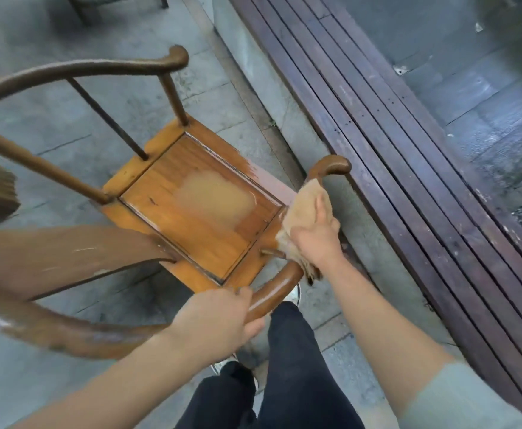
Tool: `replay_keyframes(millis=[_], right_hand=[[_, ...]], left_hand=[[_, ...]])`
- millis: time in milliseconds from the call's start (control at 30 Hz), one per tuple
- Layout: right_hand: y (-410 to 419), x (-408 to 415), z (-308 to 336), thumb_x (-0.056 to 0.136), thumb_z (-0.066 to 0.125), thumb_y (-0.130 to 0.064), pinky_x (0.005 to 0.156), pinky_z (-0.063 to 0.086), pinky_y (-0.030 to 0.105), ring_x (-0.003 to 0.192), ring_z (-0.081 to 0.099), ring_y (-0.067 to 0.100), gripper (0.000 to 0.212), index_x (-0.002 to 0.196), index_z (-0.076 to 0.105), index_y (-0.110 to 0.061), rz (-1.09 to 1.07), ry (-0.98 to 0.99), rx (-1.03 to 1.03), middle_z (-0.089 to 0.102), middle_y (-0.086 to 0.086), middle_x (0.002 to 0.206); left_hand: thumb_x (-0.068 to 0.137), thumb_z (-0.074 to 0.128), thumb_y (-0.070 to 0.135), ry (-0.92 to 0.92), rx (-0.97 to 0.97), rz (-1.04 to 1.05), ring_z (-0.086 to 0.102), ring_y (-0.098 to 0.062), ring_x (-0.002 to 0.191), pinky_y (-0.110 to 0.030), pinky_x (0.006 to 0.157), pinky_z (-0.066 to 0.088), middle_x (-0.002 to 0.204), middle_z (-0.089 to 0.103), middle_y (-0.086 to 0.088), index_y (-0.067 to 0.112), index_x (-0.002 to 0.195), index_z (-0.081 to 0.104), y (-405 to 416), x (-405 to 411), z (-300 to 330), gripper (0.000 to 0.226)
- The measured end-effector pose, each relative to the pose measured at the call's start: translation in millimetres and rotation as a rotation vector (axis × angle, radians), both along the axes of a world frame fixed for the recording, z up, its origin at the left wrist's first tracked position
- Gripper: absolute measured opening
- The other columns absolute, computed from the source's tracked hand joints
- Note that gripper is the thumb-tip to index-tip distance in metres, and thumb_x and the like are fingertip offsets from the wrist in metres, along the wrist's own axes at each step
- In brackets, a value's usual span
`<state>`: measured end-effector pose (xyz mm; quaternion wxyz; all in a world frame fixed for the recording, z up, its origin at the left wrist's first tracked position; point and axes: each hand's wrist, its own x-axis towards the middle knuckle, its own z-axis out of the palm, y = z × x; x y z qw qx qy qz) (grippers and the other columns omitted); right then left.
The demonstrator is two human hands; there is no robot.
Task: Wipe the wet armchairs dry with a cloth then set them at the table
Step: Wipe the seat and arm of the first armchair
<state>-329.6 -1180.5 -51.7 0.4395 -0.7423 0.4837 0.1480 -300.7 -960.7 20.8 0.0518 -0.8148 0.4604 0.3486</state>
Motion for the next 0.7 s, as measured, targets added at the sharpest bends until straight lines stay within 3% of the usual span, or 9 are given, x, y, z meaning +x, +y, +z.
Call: replay_keyframes(millis=[100, 167, 233, 300, 433, 533, 600, 633, 700], right_hand=[[73, -39, 23, 0.085, 0.043, -0.047, 0.121, 0.016, 0.046, 0.151, 0.012, 0.031, 0.069, 0.153, 0.036, -0.04, 0.105, -0.085, -0.106, -0.007, 0.004, 0.169], [120, -51, 36, 0.087, 0.028, -0.05, 0.124, -0.007, 0.054, 0.151, -0.011, 0.016, 0.061, 0.133, 0.061, -0.027, 0.285, -0.138, -0.286, 0.016, 0.007, 0.168], [161, -57, 57, 0.092, 0.026, -0.054, 0.121, 0.003, 0.061, 0.15, 0.01, 0.03, 0.058, 0.116, 0.068, -0.022, 0.425, -0.205, -0.445, 0.048, 0.004, 0.151], [193, -57, 73, 0.093, 0.039, -0.063, 0.117, 0.021, 0.06, 0.135, 0.038, 0.035, 0.054, 0.113, 0.066, -0.02, 0.538, -0.361, -0.535, 0.063, 0.002, 0.129], [230, -26, 94, 0.092, 0.039, -0.076, 0.105, 0.042, 0.05, 0.121, 0.053, 0.032, 0.078, 0.134, 0.051, -0.012, 0.946, -0.516, -0.525, 0.057, 0.008, 0.134], [269, 19, 105, 0.093, 0.046, -0.069, 0.094, 0.05, 0.045, 0.118, 0.053, 0.034, 0.078, 0.144, 0.038, -0.009, 1.042, -0.602, -0.476, 0.049, 0.015, 0.136], [294, 41, 115, 0.094, 0.05, -0.063, 0.087, 0.053, 0.048, 0.113, 0.051, 0.038, 0.075, 0.142, 0.034, -0.008, 1.024, -0.636, -0.484, 0.048, 0.018, 0.131], [301, 45, 116, 0.095, 0.047, -0.059, 0.084, 0.053, 0.05, 0.111, 0.05, 0.04, 0.073, 0.144, 0.031, -0.007, 1.025, -0.624, -0.509, 0.045, 0.019, 0.133], [307, 36, 112, 0.099, 0.048, -0.045, 0.079, 0.054, 0.053, 0.111, 0.051, 0.048, 0.067, 0.152, 0.028, -0.009, 1.023, -0.619, -0.593, 0.039, 0.019, 0.145]], left_hand=[[0.095, 0.037, 0.065, -0.171, -0.206, -0.149, 0.055, -0.028, 0.113, -0.044, 0.094, 0.048, 0.118, 0.056, -0.004, 0.021, 0.128, 0.053, 59, 8, 33, 0.057], [0.096, 0.033, 0.065, -0.255, -0.339, -0.113, 0.057, -0.029, 0.105, -0.044, 0.095, 0.046, 0.11, 0.062, -0.004, 0.021, 0.113, 0.065, 92, 28, 48, 0.056], [0.098, 0.032, 0.057, -0.344, -0.403, 0.056, 0.059, -0.032, 0.092, -0.043, 0.089, 0.044, 0.095, 0.066, -0.005, 0.018, 0.098, 0.07, 134, 56, 54, 0.054], [0.097, 0.038, 0.047, -0.559, -0.418, 0.272, 0.058, -0.036, 0.1, -0.053, 0.096, 0.039, 0.099, 0.066, -0.014, 0.011, 0.094, 0.072, 175, 88, 56, 0.049], [0.101, 0.045, 0.043, -0.529, -0.35, 0.961, 0.007, -0.033, 0.151, -0.056, 0.12, 0.003, 0.16, 0.018, -0.017, 0.016, 0.144, 0.042, 218, 118, 49, 0.05], [0.103, 0.042, 0.042, -0.322, -0.5, 1.191, 0.009, -0.026, 0.152, -0.044, 0.122, 0.015, 0.166, 0.005, -0.008, 0.014, 0.147, 0.041, 218, 125, 48, 0.052], [0.101, 0.039, 0.043, -0.383, -0.568, 1.186, 0.042, -0.029, 0.134, -0.039, 0.103, 0.038, 0.149, 0.043, -0.015, 0.016, 0.112, 0.069, 228, 137, 57, 0.042], [0.098, 0.039, 0.045, -0.44, -0.614, 1.169, 0.057, -0.029, 0.112, -0.037, 0.084, 0.042, 0.123, 0.064, -0.013, 0.015, 0.089, 0.07, 234, 143, 65, 0.044], [0.092, 0.039, 0.053, -0.5, -0.632, 1.2, 0.059, -0.015, 0.073, -0.036, 0.066, 0.039, 0.075, 0.068, 0.004, 0.02, 0.077, 0.066, 249, 163, 79, 0.045]])
